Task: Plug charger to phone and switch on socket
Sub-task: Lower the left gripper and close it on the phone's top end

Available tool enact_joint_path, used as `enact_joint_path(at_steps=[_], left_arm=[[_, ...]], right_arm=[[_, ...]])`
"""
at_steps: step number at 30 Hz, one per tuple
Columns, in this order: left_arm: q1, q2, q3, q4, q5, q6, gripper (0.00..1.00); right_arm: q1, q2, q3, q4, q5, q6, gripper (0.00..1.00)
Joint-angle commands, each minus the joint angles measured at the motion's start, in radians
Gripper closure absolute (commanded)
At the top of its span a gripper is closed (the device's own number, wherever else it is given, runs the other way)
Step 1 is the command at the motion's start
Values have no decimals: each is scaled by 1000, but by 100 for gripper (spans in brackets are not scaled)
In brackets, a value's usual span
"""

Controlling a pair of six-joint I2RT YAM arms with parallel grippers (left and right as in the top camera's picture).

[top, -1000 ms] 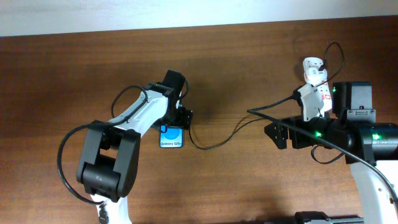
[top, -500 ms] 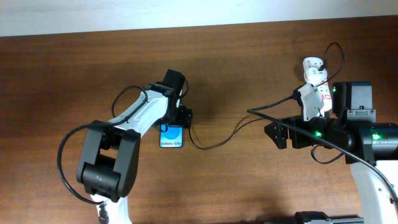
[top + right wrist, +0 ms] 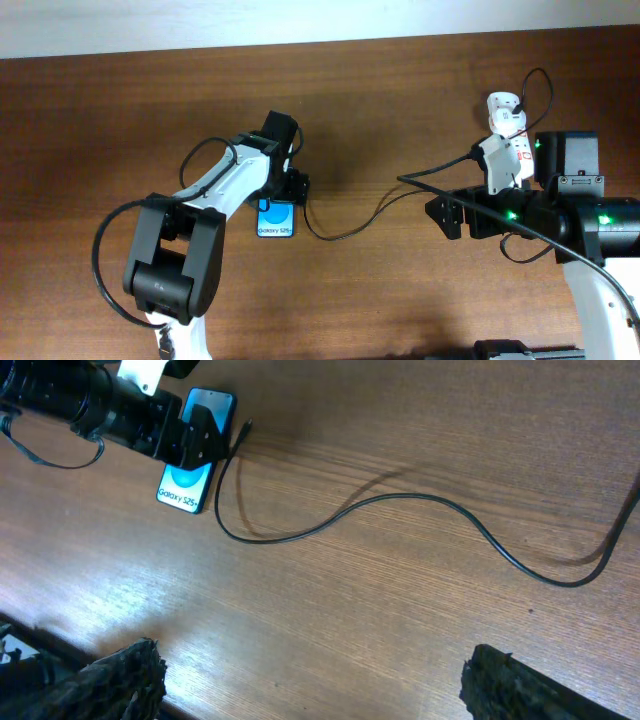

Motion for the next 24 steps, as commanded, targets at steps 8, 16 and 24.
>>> enact_joint_path(at_steps=[8, 16, 24], left_arm=[[-4, 53, -38, 27, 71, -11, 7], [-4, 53, -38, 50, 71, -11, 7], [-4, 53, -38, 61, 71, -11, 8]], right_arm=[[5, 0, 19, -2, -6, 4, 1], [5, 1, 19, -4, -5, 4, 1], [5, 1, 19, -12, -6, 4, 1]])
